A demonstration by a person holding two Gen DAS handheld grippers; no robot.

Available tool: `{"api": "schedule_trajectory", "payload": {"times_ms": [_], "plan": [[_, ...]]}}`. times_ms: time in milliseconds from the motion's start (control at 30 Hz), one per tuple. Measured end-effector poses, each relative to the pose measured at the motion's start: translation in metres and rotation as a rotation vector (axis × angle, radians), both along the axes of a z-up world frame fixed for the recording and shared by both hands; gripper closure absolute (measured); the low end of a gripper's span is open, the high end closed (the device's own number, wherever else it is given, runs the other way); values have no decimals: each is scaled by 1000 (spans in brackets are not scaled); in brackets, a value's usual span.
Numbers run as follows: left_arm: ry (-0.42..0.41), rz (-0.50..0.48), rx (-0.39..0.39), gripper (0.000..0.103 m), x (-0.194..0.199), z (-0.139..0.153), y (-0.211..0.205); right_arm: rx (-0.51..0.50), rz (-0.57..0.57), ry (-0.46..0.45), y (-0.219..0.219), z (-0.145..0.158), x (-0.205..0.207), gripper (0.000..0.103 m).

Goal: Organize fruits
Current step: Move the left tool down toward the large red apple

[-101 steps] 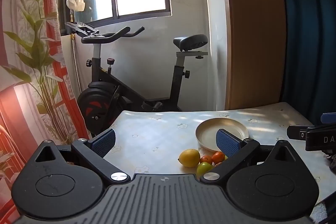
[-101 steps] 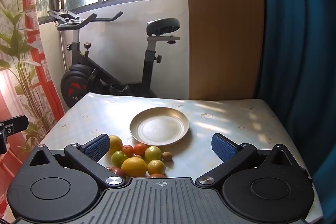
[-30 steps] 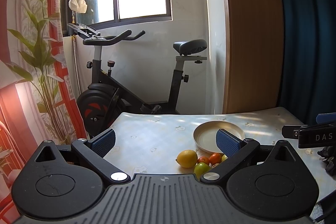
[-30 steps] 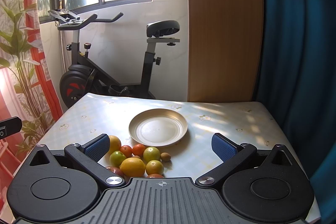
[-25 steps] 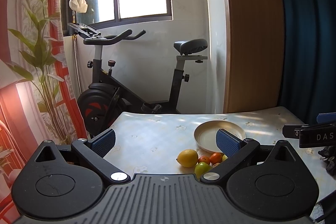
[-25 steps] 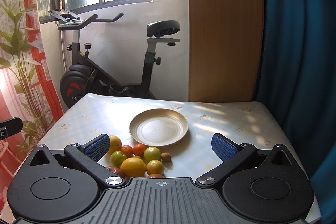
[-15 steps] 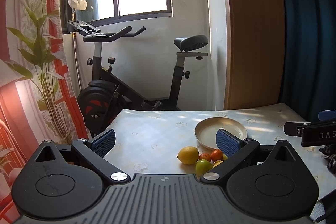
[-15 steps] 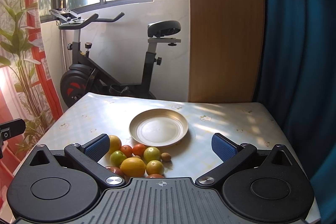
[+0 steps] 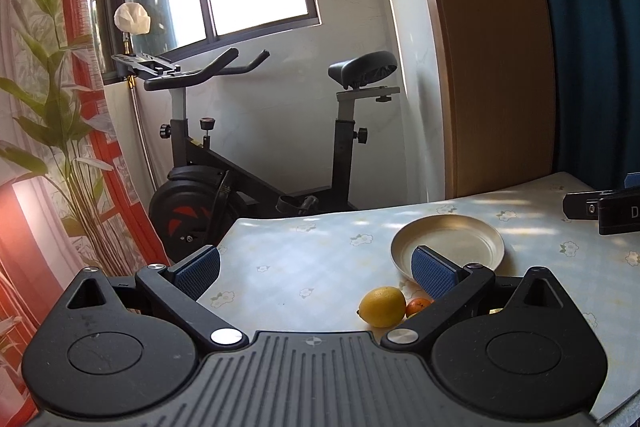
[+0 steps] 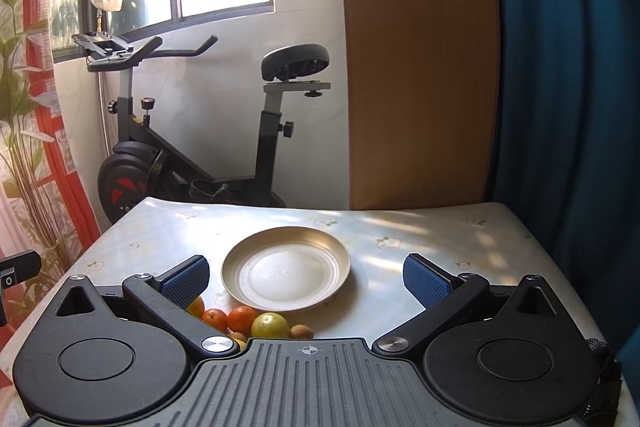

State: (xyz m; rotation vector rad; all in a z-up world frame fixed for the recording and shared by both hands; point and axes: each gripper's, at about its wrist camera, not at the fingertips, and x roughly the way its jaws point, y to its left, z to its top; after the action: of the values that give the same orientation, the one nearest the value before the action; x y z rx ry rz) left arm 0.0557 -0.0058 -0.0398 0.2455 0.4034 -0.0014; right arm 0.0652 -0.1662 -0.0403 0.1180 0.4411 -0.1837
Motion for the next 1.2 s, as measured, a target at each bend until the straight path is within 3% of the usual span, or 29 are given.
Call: {"api": "schedule_trajectory", "payload": {"times_ms": [400, 467, 567, 900, 1200], "plan": [[2, 15, 58, 1, 52, -24, 2, -73, 31, 80, 3, -57, 50, 0], [38, 10, 55, 1, 63, -28, 5, -61, 44, 109, 2, -65, 56, 0], [106, 8, 31, 4, 76, -34, 11, -40, 73, 162, 2, -74, 64, 0], [169, 47, -128, 8, 99, -69, 41, -69, 162, 221, 10, -94, 78, 0], [194, -6, -187, 11, 112, -75, 47, -83, 199, 199, 4, -101, 81, 0]]}}
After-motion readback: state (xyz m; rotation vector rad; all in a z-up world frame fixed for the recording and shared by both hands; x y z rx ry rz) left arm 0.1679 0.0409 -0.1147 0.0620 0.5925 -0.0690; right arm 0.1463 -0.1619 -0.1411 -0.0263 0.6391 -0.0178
